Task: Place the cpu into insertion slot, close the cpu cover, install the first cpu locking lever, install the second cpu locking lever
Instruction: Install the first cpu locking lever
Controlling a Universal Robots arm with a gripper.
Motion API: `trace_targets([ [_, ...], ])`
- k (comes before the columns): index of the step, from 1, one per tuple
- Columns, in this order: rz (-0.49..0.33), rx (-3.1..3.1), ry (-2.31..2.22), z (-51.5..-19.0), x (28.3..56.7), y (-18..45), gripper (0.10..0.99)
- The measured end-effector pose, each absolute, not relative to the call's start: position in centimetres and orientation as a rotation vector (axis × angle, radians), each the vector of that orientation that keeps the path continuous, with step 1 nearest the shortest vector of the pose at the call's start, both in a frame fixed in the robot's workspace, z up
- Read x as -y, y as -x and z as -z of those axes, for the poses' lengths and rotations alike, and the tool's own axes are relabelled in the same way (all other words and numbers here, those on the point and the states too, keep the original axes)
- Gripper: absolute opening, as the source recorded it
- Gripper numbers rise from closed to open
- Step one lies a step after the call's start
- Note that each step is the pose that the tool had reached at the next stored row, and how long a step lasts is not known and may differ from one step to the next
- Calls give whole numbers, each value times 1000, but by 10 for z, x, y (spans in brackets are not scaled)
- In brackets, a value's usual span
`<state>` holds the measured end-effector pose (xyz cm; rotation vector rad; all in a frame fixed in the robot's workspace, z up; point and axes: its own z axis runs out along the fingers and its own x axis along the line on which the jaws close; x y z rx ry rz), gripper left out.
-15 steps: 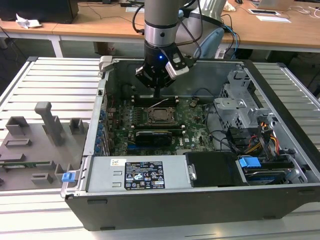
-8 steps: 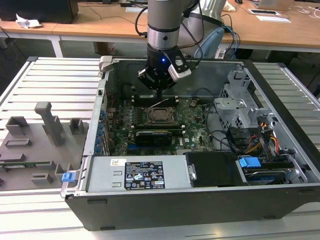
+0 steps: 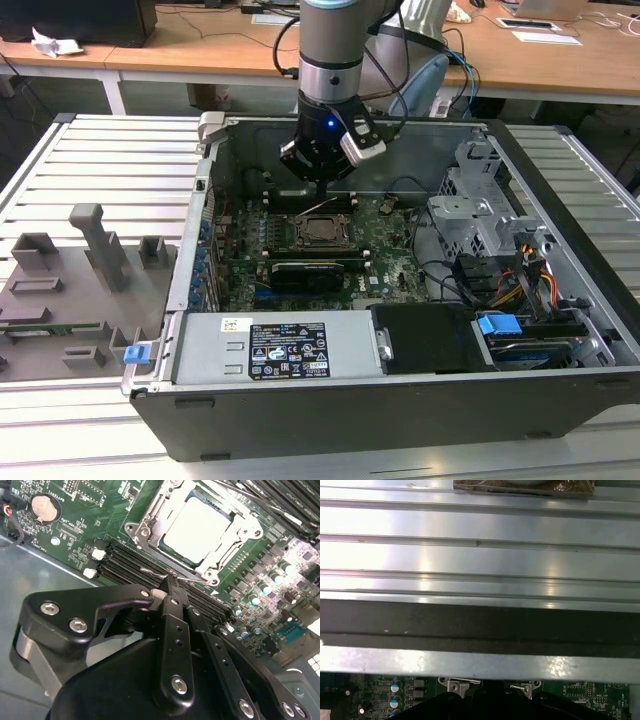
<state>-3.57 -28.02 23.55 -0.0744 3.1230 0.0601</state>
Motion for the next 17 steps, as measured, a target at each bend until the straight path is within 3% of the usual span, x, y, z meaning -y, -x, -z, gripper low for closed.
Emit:
trace_targets([
  [17,-58,-3123,81,-218,275,20,106],
])
